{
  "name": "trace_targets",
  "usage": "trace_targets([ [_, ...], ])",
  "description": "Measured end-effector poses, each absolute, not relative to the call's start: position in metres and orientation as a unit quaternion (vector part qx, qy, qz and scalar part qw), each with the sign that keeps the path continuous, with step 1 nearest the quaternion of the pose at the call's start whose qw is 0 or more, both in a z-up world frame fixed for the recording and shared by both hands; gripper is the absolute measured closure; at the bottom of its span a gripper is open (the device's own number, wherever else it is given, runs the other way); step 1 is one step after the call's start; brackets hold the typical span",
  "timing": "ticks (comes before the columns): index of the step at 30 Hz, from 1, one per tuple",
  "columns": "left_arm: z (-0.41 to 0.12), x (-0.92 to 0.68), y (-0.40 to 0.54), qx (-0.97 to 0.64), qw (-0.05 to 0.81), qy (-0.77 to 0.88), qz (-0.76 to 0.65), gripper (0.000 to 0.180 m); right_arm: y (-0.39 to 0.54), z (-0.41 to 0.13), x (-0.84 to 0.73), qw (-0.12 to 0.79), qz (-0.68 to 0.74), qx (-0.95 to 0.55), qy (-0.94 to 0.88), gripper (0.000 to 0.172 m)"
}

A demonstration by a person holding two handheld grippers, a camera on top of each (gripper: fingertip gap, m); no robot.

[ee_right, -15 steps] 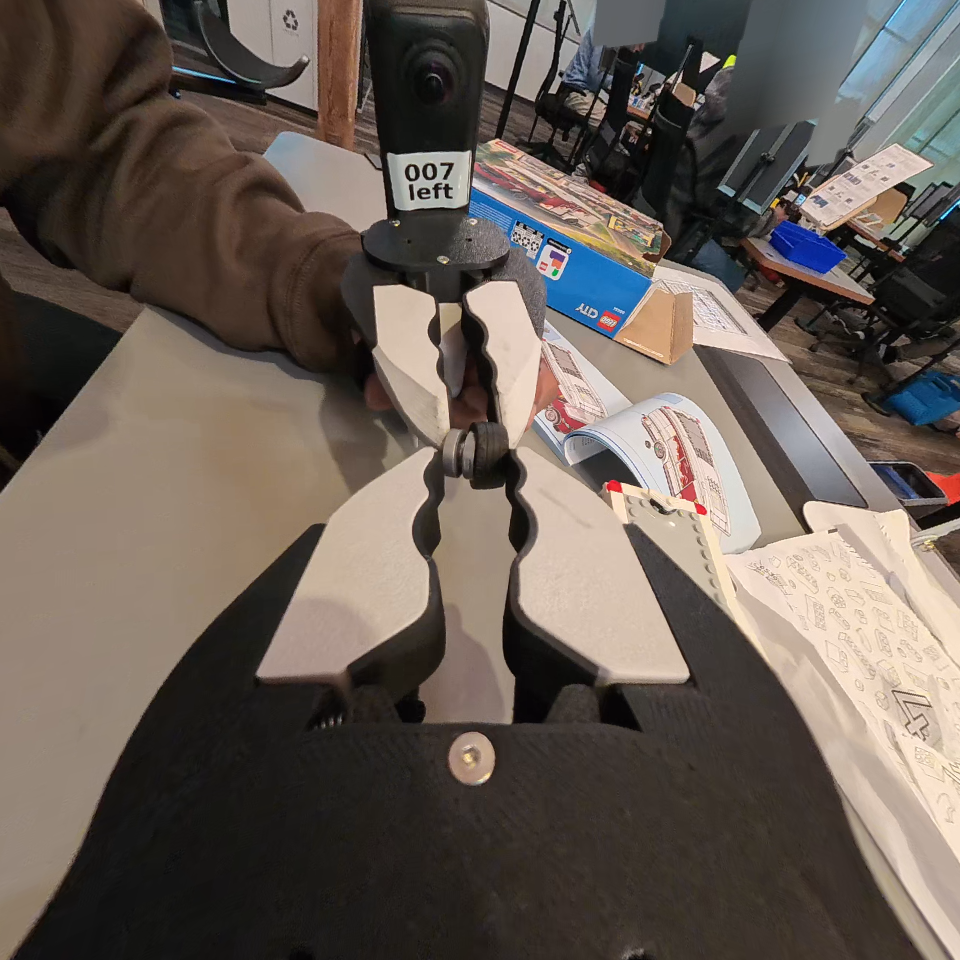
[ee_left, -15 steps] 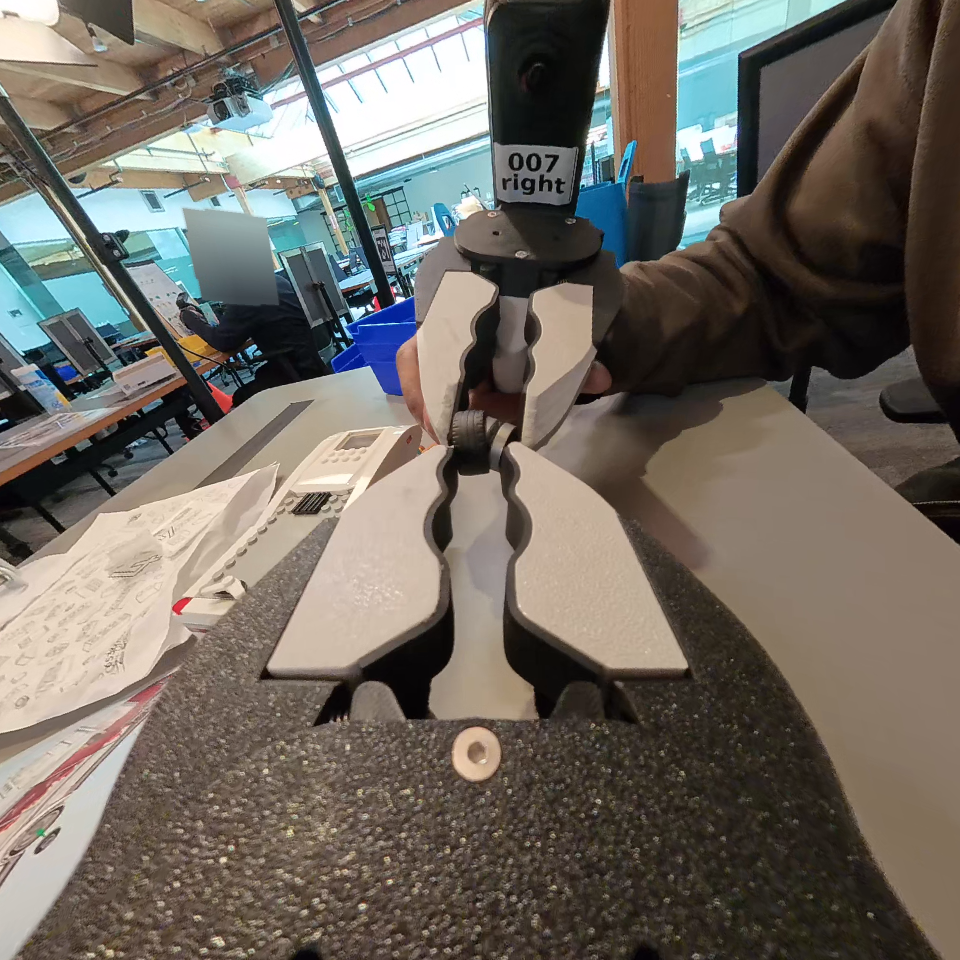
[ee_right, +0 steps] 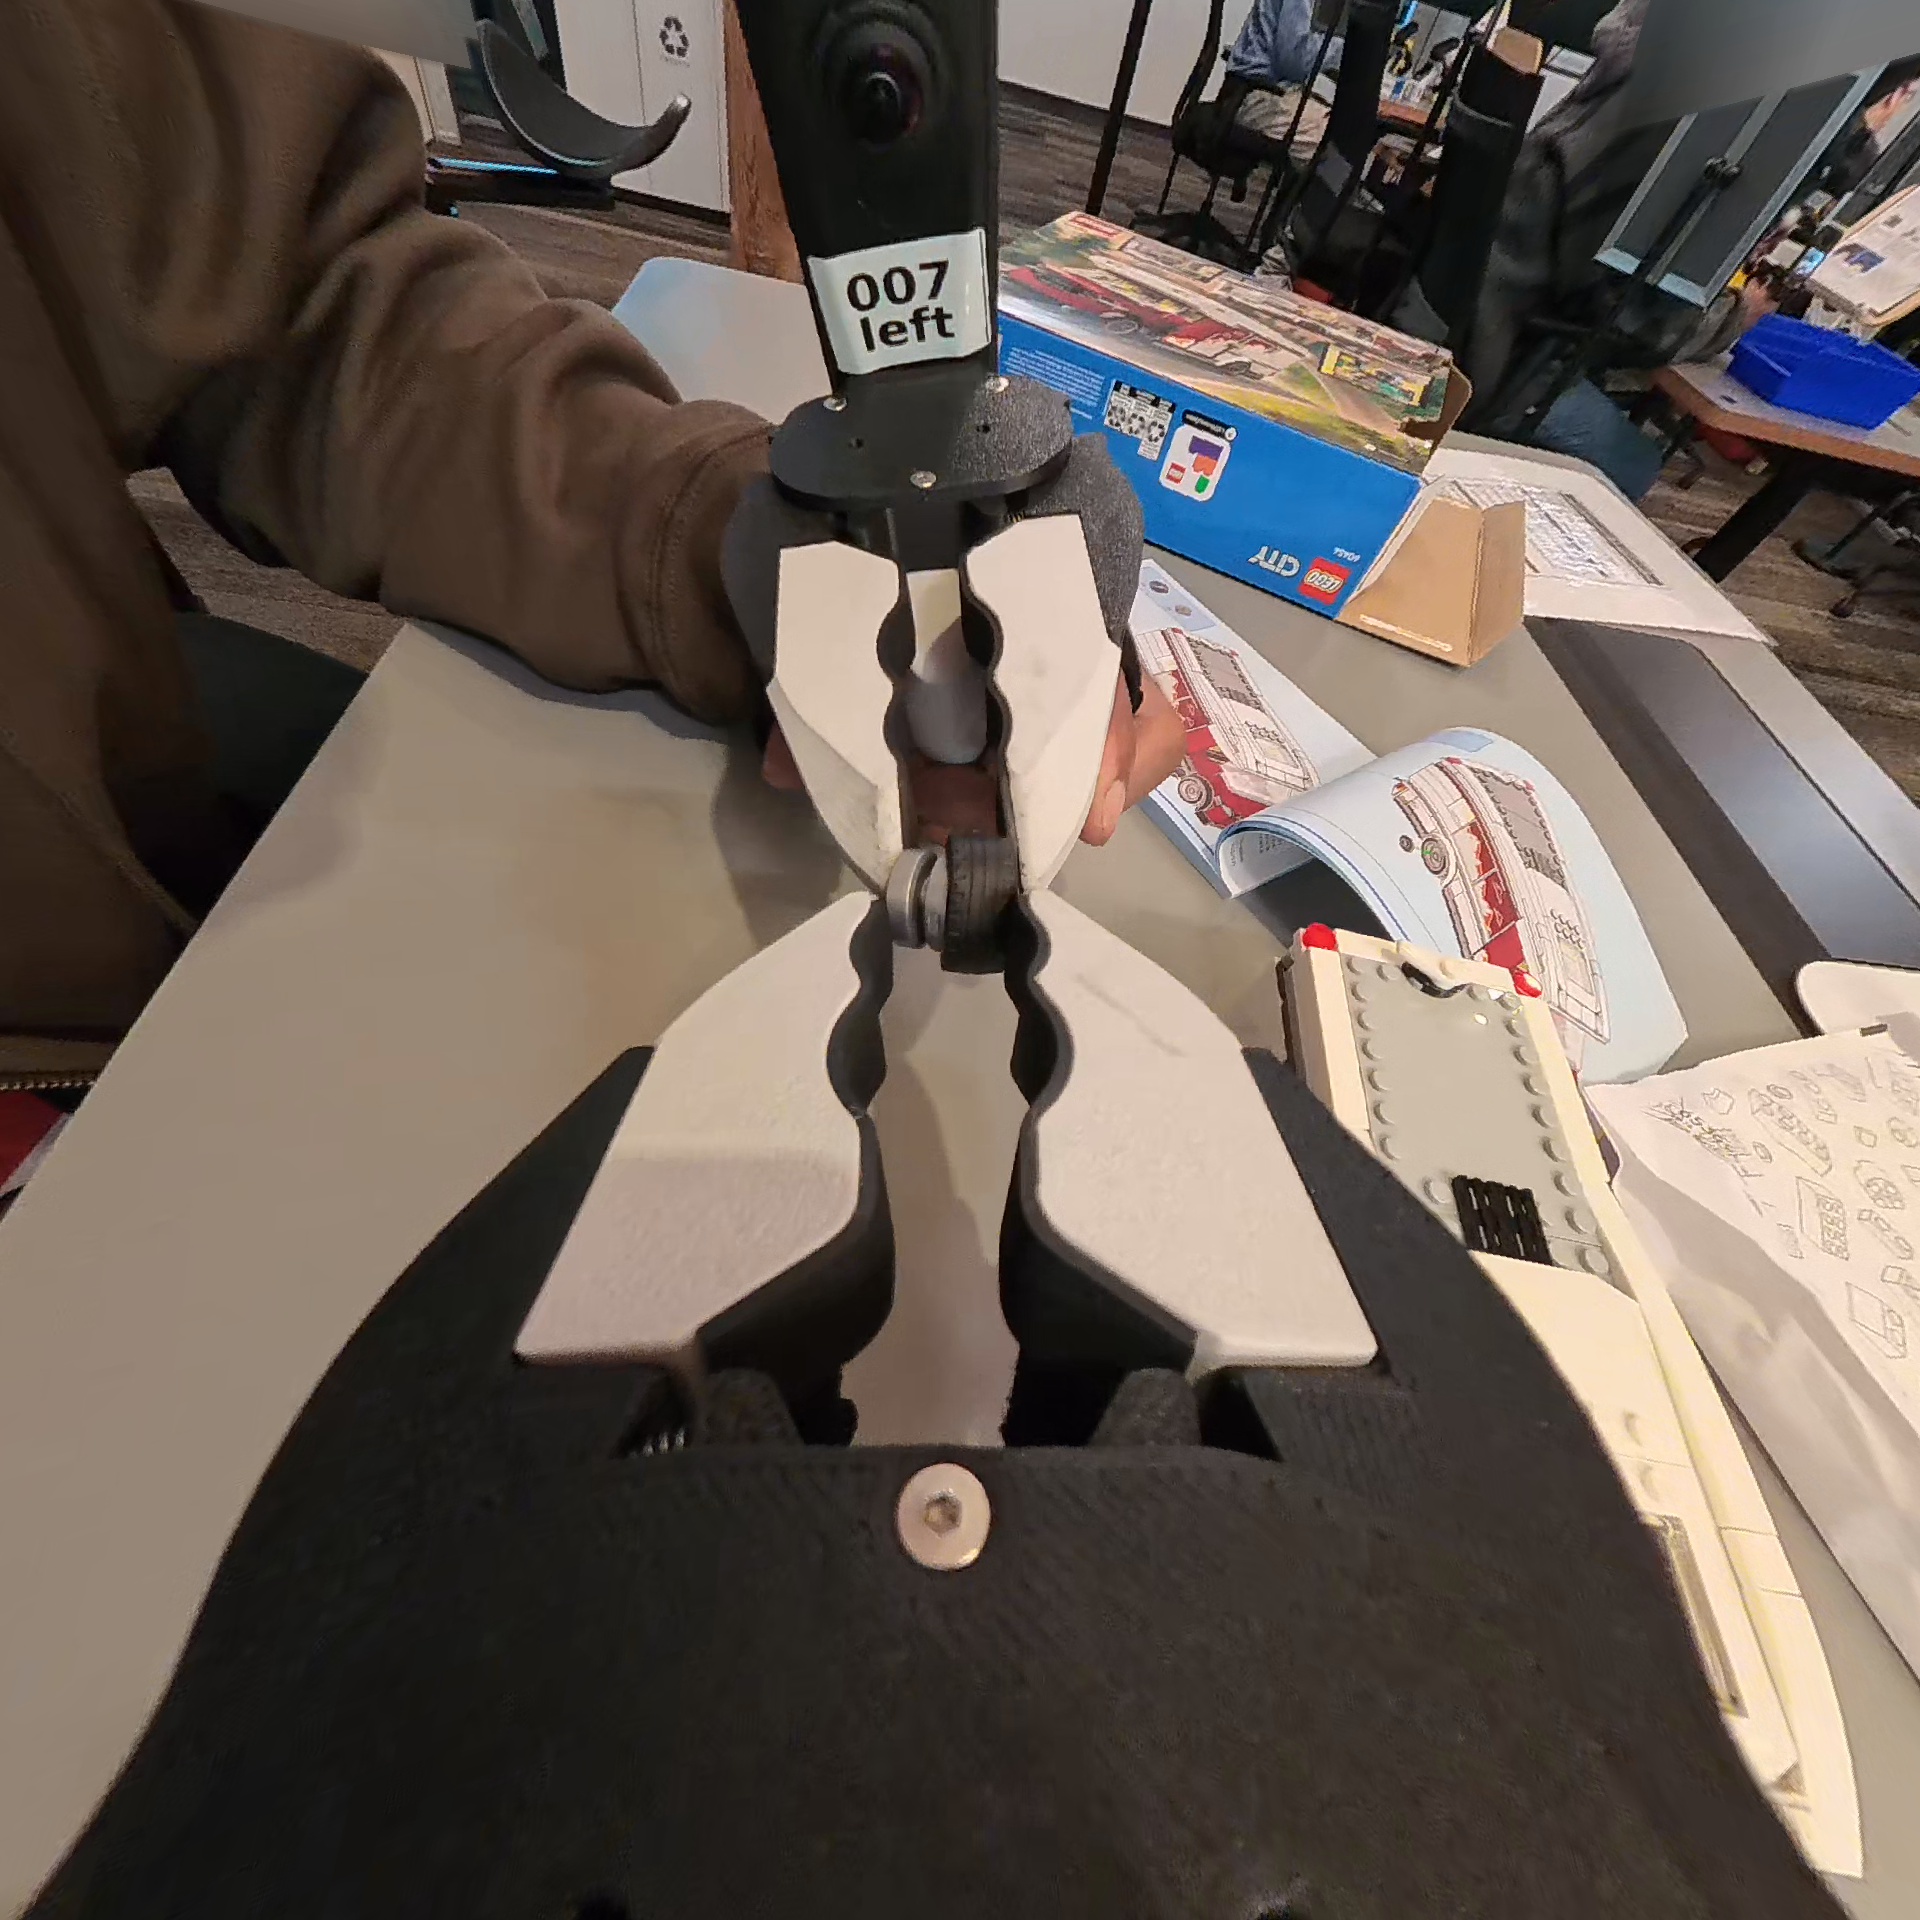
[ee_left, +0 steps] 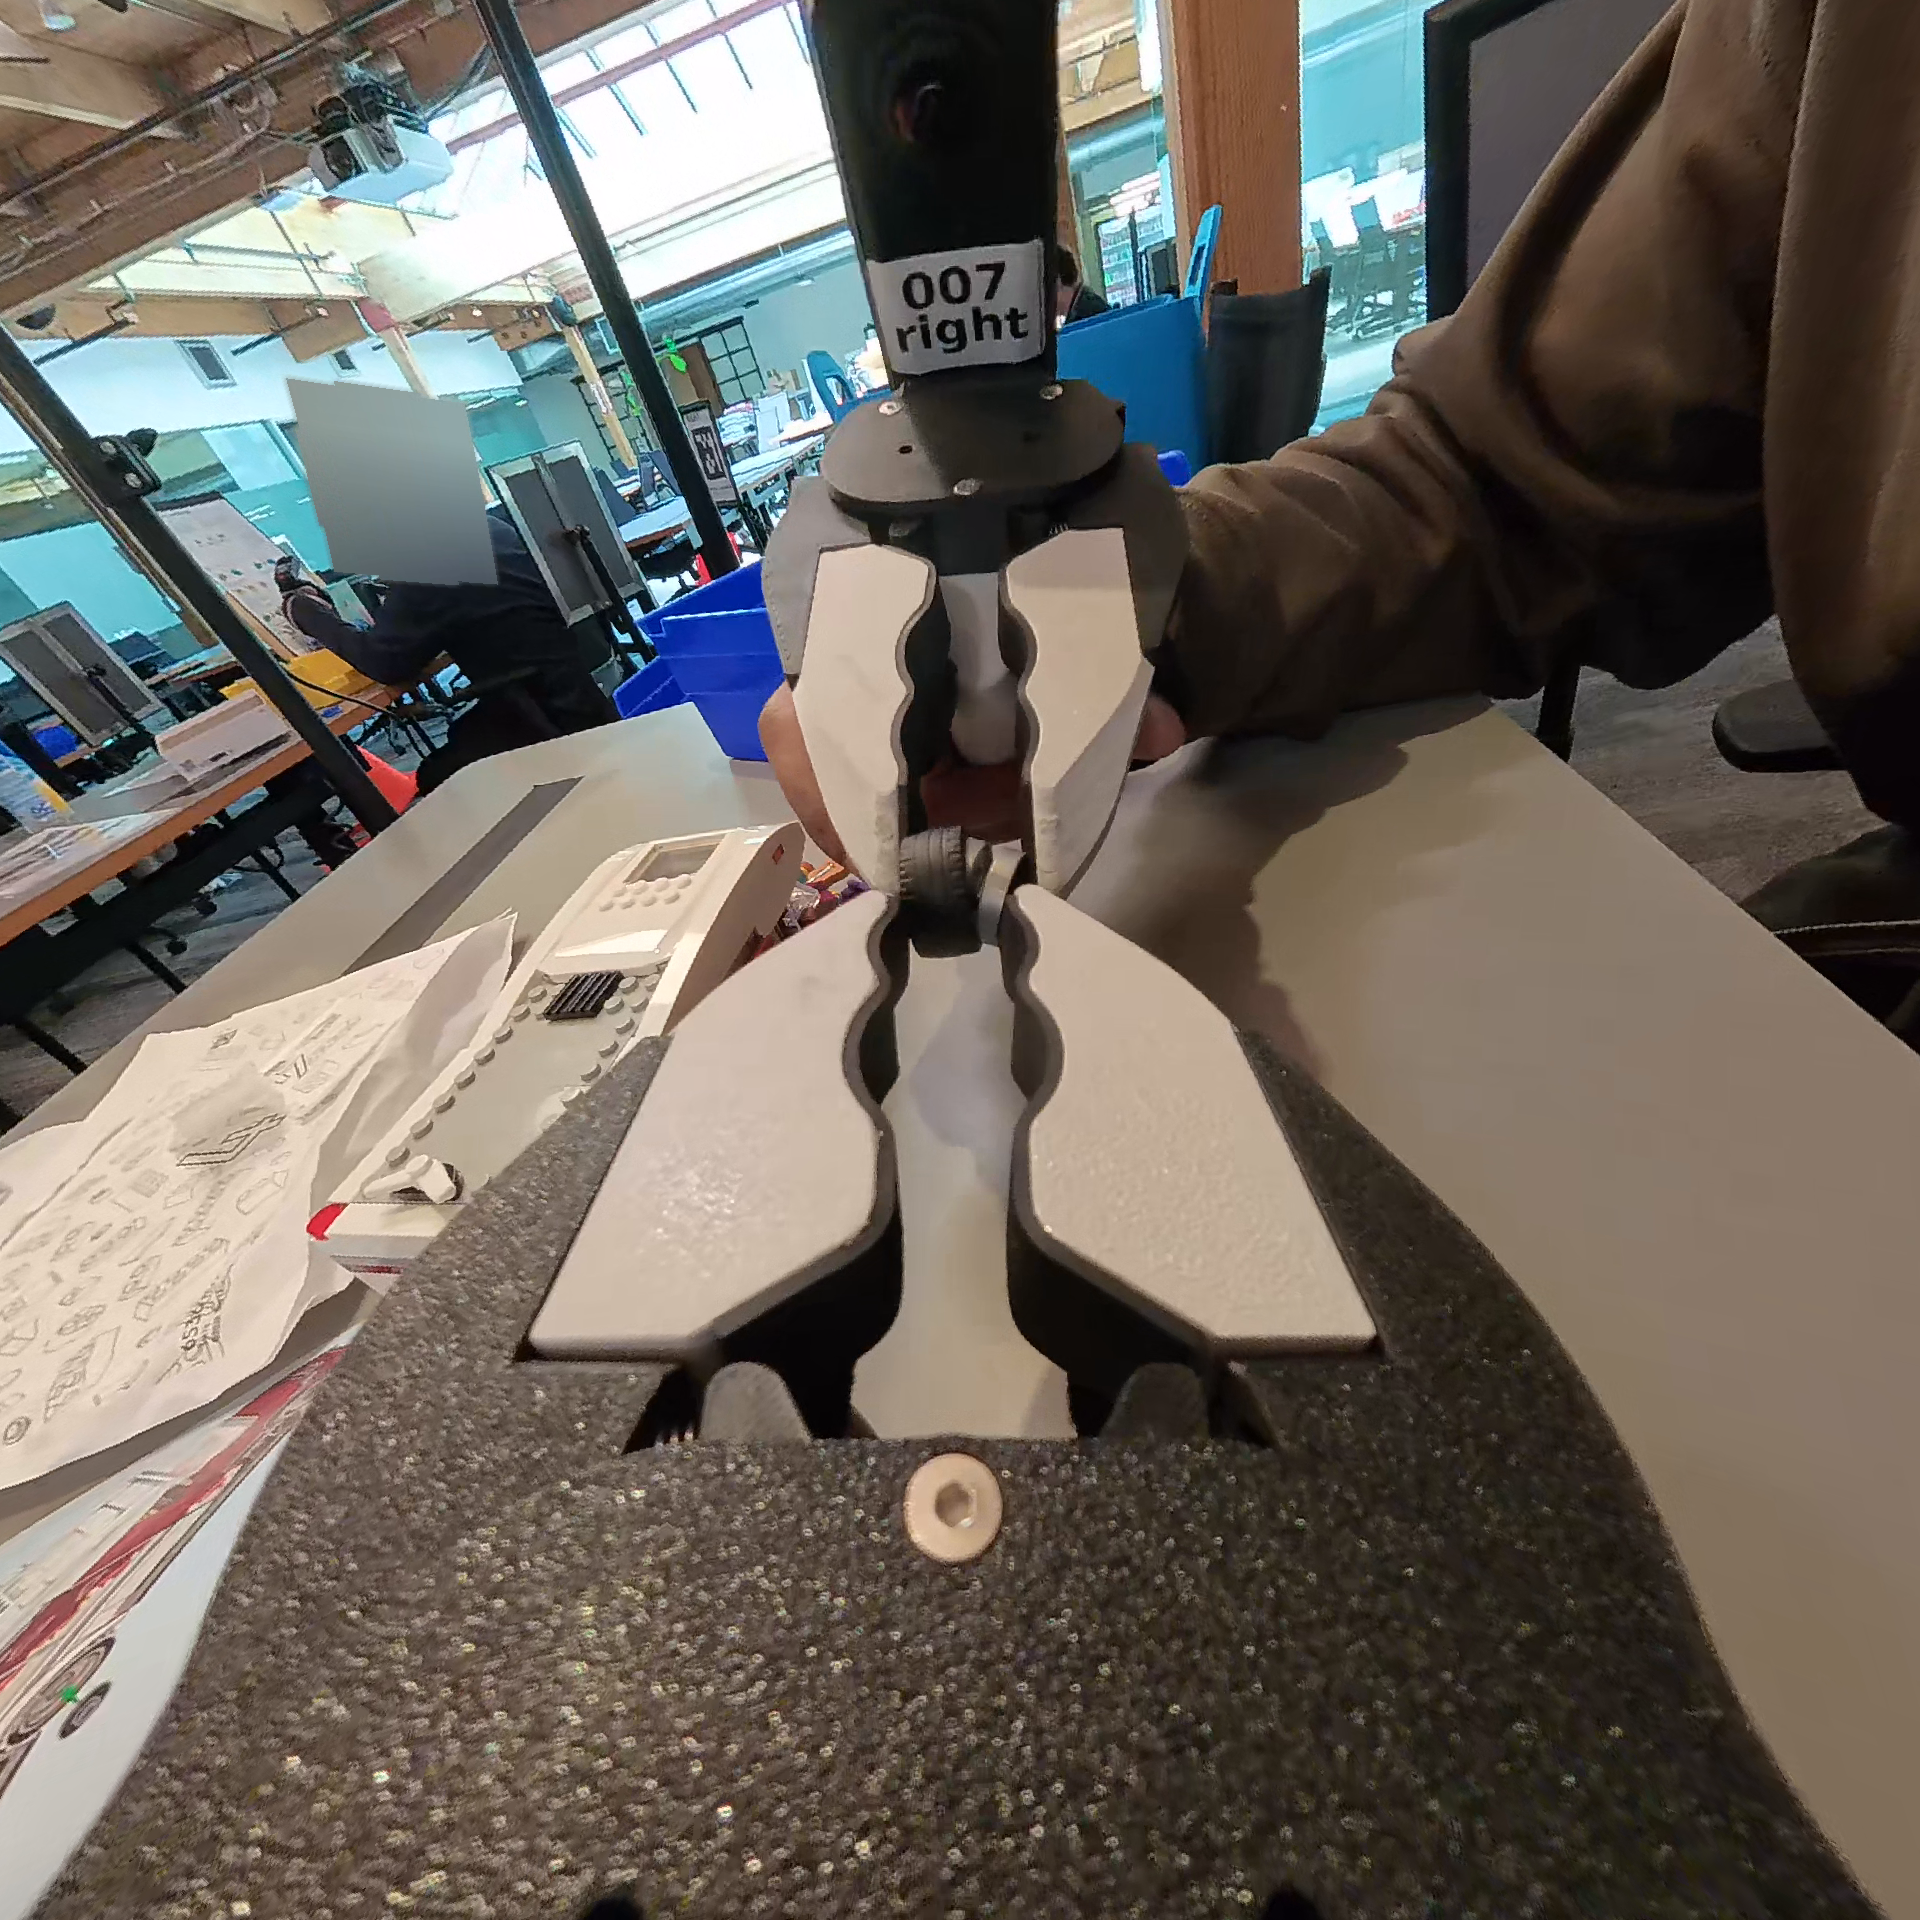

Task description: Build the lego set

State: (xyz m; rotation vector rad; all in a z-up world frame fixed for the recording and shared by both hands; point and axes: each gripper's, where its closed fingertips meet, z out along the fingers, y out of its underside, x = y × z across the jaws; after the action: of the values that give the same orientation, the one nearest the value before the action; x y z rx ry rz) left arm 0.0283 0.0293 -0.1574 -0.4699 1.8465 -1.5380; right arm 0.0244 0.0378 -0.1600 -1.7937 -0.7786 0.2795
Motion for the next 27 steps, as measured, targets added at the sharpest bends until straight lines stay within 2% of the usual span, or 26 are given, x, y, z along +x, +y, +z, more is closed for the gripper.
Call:
trace_targets([
  [11, -0.163, 0.025, 0.023, -0.179, 0.306, 0.72, -0.597, 0.164, 0.031, -0.162, 0.021, 0.549, 0.135, -0.752, -0.338, 0.149],
  [16, -0.167, 0.022, 0.019, -0.17, 0.294, 0.73, -0.593, 0.164, 0.023, -0.164, 0.015, 0.535, 0.186, -0.752, -0.338, 0.145],
  [18, -0.168, 0.022, 0.019, -0.172, 0.29, 0.73, -0.594, 0.165, 0.024, -0.165, 0.017, 0.534, 0.179, -0.756, -0.334, 0.149],
  [27, -0.164, 0.024, 0.021, -0.188, 0.28, 0.713, -0.615, 0.165, 0.027, -0.159, 0.021, 0.552, 0.177, -0.747, -0.325, 0.151],
])
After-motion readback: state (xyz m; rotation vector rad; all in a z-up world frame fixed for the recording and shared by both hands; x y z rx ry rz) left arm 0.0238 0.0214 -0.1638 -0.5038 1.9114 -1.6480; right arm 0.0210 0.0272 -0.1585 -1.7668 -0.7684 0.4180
